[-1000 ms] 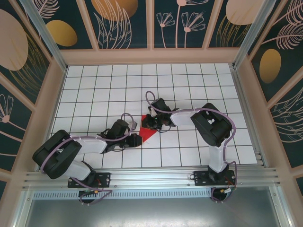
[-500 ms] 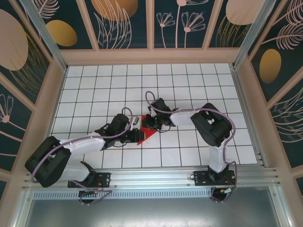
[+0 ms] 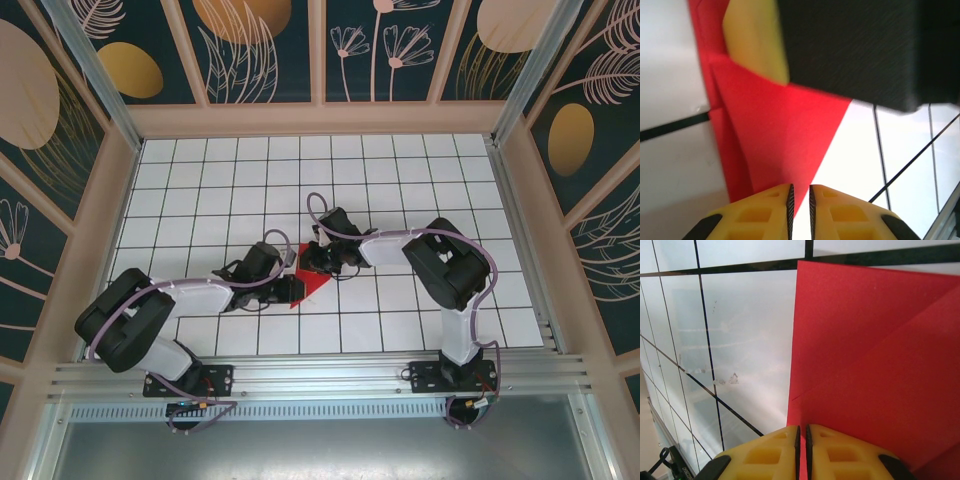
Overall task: Fold a paper plane with a square sheet of paper (pick it up from the middle)
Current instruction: Fourth fold the wing at the center of the table.
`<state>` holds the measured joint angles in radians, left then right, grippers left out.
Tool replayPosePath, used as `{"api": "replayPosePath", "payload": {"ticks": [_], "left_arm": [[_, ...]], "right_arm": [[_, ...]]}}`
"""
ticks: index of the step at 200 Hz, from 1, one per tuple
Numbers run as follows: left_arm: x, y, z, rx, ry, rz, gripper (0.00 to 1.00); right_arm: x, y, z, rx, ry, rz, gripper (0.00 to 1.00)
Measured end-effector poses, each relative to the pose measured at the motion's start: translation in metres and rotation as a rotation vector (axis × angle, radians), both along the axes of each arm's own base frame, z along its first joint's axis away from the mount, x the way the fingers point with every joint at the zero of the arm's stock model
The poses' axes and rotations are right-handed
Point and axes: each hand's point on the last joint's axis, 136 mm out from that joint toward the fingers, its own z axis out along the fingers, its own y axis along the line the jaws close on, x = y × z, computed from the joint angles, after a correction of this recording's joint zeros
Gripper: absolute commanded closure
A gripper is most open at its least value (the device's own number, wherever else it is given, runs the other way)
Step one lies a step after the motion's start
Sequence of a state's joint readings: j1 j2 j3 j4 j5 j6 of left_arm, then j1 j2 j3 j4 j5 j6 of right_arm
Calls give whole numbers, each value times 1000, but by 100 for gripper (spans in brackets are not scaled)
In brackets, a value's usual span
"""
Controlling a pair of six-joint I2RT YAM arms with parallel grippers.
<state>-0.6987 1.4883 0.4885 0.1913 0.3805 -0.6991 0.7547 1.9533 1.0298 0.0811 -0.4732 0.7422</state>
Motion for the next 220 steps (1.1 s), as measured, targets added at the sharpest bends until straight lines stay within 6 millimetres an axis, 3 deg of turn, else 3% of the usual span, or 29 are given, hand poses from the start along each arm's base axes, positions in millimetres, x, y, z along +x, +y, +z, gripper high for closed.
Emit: {"api": "replayPosePath", "payload": {"ticks": [12,122,141,166,188,220], "left_arm": [[-5,4,-7,3,4,1,82],[-5,9,-7,-61,-57,41,89],[-5,9,-7,-62,-56,48,90],[-4,9,-7,-64,-51,54,90],[-4,9,-8,-66,-46,59,90],[-4,8,-8,-68,-43,62,91]], "right_arm": [[0,0,0,0,0,0,84],[7,-3,5,-11,-9,-7,82],[17,-11,17,-13,-42,-29,82],[25,-13,46,27,-101,-46,81],[13,-8,59,58,-126,-22,81],[-15,7,47,52,-100,45,82]]}}
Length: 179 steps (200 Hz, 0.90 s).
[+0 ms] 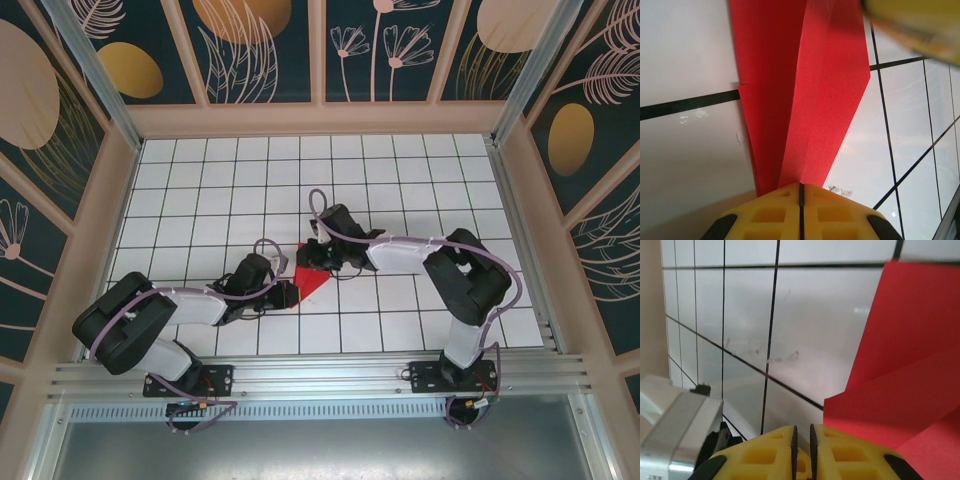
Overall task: Fold a paper plane with a square sheet of paper (pick it up from the middle)
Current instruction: Fourth fold the wing at the center of the table.
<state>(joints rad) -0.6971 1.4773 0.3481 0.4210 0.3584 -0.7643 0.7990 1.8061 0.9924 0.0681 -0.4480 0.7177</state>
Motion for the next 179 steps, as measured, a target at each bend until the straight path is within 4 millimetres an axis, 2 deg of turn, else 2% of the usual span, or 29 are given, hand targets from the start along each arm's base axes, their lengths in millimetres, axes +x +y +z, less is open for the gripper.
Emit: {"api": "replayPosePath", "payload": {"ticks": [25,65,88,145,179], "left_arm": [[0,0,0,-1,1,0,92],[0,1,-1,0,8,4,97],[0,1,-1,-1,9,6,100],[0,1,-2,2,14,6,100],[0,0,-3,1,14,5,100]], "right_arm": [[-11,4,-18,-15,37,22,82],[-8,-1,-44,-41,85,8,83],[-1,-4,-44,-22,94,2,83],[25,-20,-44,-10,99,-55,82],[35,-22,-44,6,123,-48,82]]}}
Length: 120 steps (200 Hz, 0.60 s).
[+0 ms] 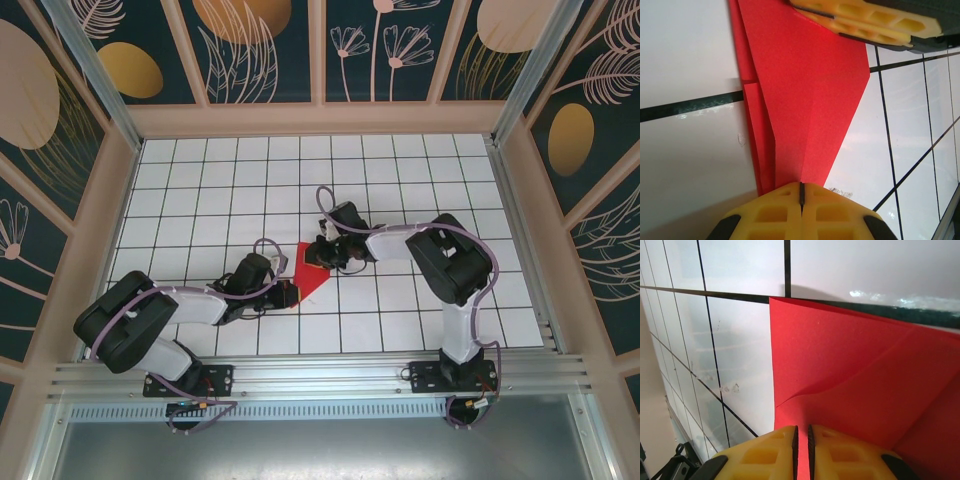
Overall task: Fold a paper plane with a square sheet of paper (pick it up from the middle)
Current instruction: Fourth fold the wing at the center of the table.
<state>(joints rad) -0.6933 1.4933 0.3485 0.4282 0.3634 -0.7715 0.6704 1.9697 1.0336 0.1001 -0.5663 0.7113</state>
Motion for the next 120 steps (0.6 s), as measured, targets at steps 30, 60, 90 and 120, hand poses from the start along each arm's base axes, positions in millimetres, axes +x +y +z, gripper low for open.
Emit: {"api": "replayPosePath", "payload": {"ticks": [30,60,90,120], "left_arm": [[0,0,0,-6,-4,-1,100],[0,0,0,-10,-5,-2,100],[0,-1,0,-12,-7,-2,100],[1,-1,0,-15,-10,-3,100]], "right_arm": [[9,-3,0,5,9,-4,82],[24,-9,0,12,17,-20,82],[28,-10,0,23,45,-18,81],[35,-12,0,36,68,-14,81]]}}
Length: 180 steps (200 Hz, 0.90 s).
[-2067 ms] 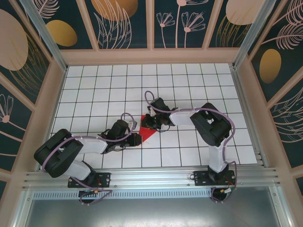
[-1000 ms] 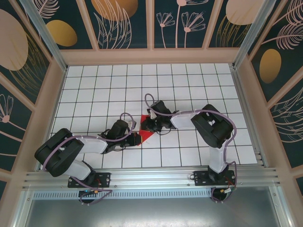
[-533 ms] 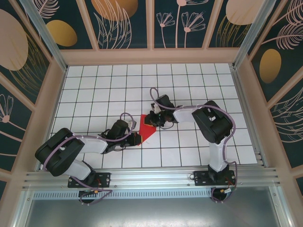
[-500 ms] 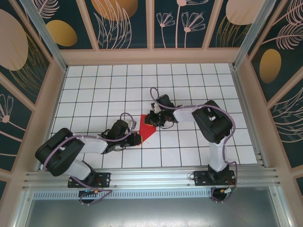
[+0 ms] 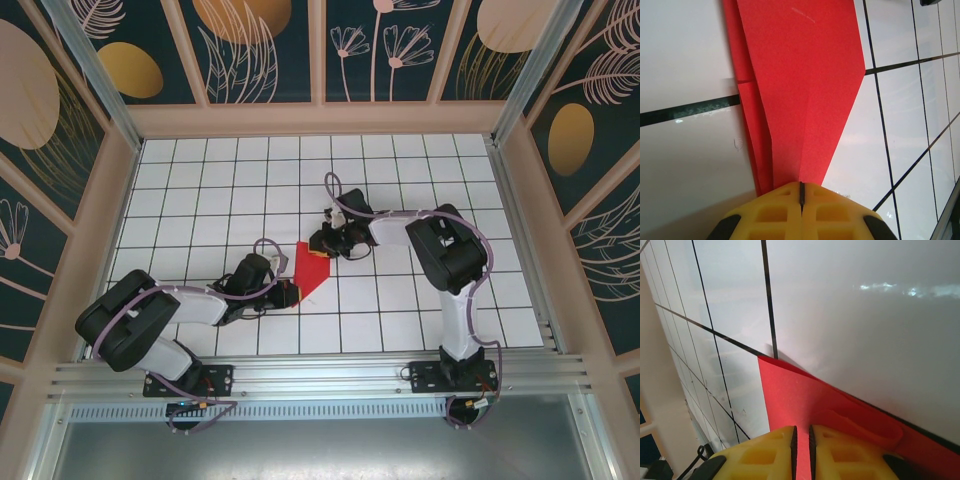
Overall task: Fold a paper plane with a square sheet of paper (pick it up from the middle)
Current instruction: Fourth fold the wing at the center of the table.
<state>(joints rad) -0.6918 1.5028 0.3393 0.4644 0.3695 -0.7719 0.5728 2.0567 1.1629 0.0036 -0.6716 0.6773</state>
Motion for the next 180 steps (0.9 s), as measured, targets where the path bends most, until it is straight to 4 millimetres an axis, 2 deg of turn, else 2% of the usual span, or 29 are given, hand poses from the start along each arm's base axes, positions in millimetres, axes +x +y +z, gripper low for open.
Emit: {"api": "replayPosePath", "payload": {"ticks": [112,132,152,166,180], "left_arm": [[0,0,0,-5,2,5,100],[0,0,0,-5,2,5,100],[0,0,0,-5,2,5,100],[0,0,0,-5,3,6,100],[0,0,0,-6,4,7,100]], "right_arm": [[53,-39,6,-88,-119,-123,79],[54,-50,24,-111,-168,-151,78],[47,-54,55,-95,-231,-160,78],[34,-46,75,-67,-271,-139,81],[17,-29,81,-44,-289,-94,83]]}}
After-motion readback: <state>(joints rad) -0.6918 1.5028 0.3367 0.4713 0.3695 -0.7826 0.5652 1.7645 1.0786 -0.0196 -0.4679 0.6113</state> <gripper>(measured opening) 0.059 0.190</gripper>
